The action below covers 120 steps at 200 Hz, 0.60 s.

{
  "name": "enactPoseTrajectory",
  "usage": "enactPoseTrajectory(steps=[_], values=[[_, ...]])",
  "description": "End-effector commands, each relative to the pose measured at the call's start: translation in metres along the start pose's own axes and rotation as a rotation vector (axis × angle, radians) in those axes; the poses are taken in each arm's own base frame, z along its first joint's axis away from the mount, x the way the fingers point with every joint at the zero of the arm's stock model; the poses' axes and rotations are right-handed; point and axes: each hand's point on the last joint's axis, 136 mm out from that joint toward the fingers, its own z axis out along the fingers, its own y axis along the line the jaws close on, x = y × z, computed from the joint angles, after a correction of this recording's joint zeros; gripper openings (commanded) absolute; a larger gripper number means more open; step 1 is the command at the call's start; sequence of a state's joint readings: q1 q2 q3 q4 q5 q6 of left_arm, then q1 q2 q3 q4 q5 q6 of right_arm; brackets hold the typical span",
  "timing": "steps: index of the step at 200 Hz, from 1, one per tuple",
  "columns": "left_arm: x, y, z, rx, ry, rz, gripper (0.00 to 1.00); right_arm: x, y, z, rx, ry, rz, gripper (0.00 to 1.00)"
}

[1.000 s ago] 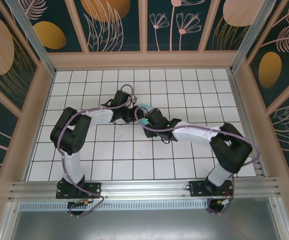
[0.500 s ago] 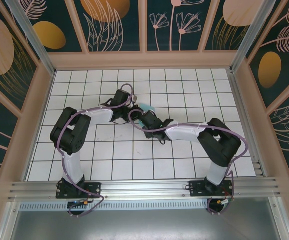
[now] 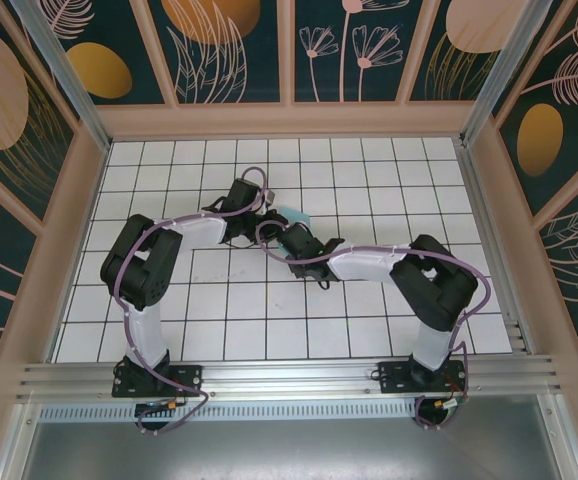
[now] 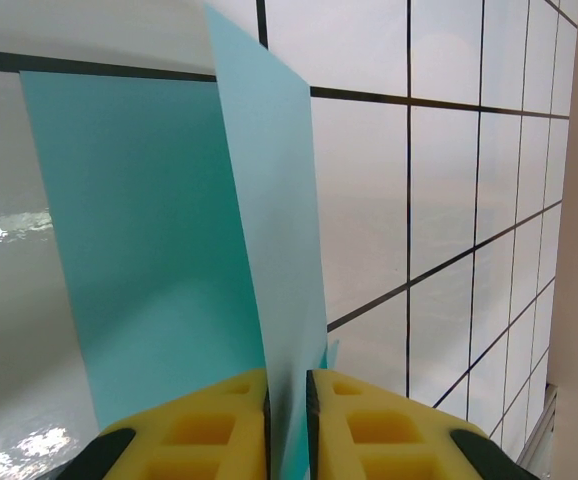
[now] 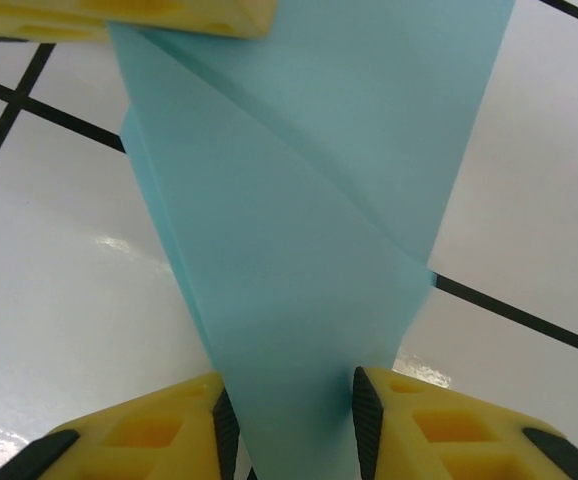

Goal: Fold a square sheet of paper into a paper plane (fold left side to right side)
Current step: Fourth fold the wing at the center of the table.

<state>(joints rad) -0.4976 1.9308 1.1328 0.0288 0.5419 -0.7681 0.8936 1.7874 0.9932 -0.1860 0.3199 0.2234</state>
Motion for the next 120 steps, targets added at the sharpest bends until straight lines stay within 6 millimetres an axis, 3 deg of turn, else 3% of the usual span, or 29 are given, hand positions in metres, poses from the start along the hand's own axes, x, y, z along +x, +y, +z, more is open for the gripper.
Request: enactPoseTrajectory(steps=[1, 40, 70, 120], values=[[-0.007, -0.020, -0.010, 0.024, -0.016, 0.040, 0.20, -0.006, 0.006, 0.003, -0.019, -0.005, -0.003, 0.34], [-0.013, -0.025, -0.014, 0.012, -0.023, 0.067, 0.22, -0.003, 0.007, 0.005, -0.046, 0.003, 0.007, 0.24], [-0.019, -0.028, -0.021, 0.002, -0.034, 0.086, 0.30, -0.002, 0.007, 0.005, -0.073, 0.004, 0.022, 0.17], [-0.044, -0.028, -0.056, -0.014, -0.106, 0.105, 0.45, -0.003, 0.010, 0.003, -0.161, 0.002, 0.067, 0.12]])
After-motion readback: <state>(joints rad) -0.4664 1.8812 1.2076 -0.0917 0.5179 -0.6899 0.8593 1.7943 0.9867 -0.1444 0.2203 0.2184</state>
